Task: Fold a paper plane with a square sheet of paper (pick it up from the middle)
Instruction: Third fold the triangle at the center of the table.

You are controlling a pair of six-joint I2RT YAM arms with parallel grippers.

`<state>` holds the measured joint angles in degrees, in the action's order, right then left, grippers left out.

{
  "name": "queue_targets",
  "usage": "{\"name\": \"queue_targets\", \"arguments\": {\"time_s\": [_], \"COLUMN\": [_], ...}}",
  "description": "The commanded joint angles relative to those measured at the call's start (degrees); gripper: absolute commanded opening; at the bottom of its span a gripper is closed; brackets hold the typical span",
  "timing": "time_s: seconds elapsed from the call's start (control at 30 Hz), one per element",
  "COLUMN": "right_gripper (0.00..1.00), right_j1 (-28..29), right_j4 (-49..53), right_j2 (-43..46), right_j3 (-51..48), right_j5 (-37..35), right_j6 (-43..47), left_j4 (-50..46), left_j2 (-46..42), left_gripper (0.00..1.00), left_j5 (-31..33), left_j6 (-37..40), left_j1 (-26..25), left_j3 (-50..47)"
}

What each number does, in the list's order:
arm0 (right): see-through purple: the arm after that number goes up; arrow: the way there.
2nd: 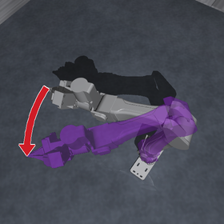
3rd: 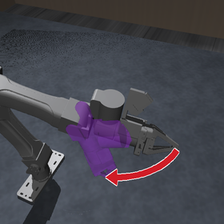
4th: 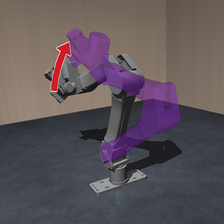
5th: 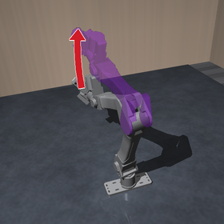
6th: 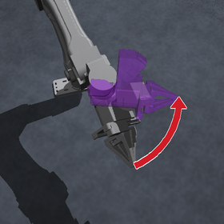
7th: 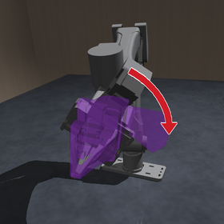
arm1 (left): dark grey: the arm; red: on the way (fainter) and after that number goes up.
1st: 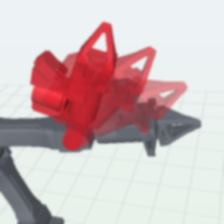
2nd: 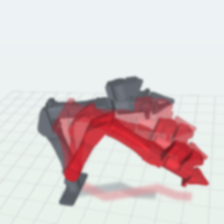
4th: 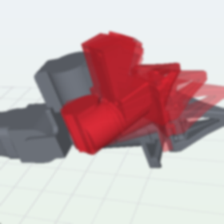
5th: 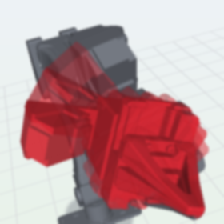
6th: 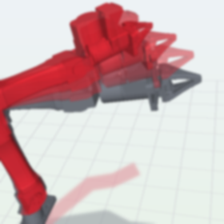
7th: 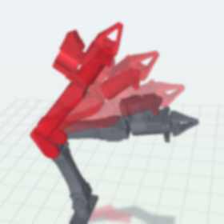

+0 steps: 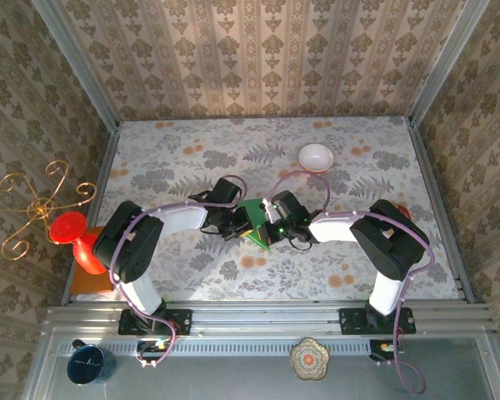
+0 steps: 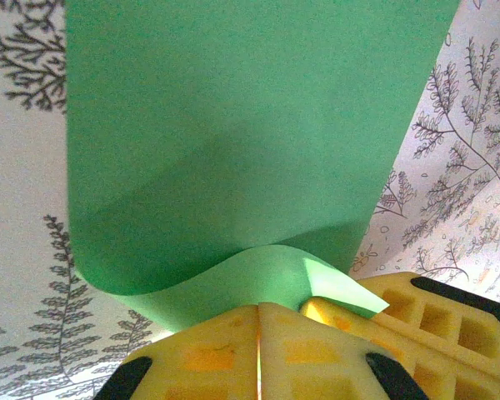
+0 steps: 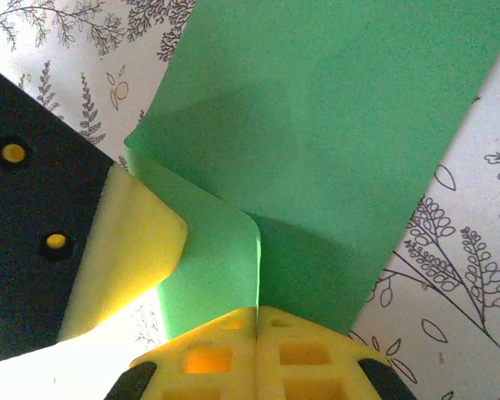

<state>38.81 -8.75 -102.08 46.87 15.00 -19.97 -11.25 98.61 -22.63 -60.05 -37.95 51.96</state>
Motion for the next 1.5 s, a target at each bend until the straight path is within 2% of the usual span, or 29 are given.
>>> {"name": "queue_targets", "arguments": {"time_s": [0.0,0.5,0.67,0.77,0.93,1.07,1.23,1.47], "right_gripper": [0.02,0.02,0.05,0.16,0.46,0.55,0.53,0.33], "right_j1": [-0.31,-0.40,-0.44,-0.87,-3.29,-5.67,-6.38,-6.21], "right_j4": [4.76,4.67,4.62,6.71,11.25,13.88,14.48,12.81], "right_j2": [-2.33,-2.37,-1.66,0.28,4.89,8.43,11.48,10.07], "right_j3": [-0.11,-0.29,-0.16,0.85,2.50,2.56,1.61,1.64], "right_j5": [-2.15,-1.94,-2.00,-2.49,-2.00,0.08,0.16,8.77], "right_j6": [-0.52,-0.59,-1.56,-3.93,-8.07,-9.40,-9.10,-10.52], "left_j4": [-1.41,-1.22,-1.74,-1.61,-1.32,-1.31,-1.21,-1.62], "left_j2": [0.87,2.71,3.56,4.04,4.38,4.73,5.53,6.76], "left_gripper": [0.10,0.10,0.10,0.10,0.10,0.10,0.10,0.10], "left_j5": [0.75,1.35,2.33,2.55,2.77,2.86,2.77,1.80], "left_j6": [-0.59,-0.25,-0.37,-0.50,-0.34,0.09,0.94,3.24], "left_j1": [-0.36,-0.23,-0.15,0.07,0.72,1.07,1.58,2.27], "left_j3": [-0.77,-1.16,-1.42,-1.93,-2.17,-1.65,-0.57,1.89]}}
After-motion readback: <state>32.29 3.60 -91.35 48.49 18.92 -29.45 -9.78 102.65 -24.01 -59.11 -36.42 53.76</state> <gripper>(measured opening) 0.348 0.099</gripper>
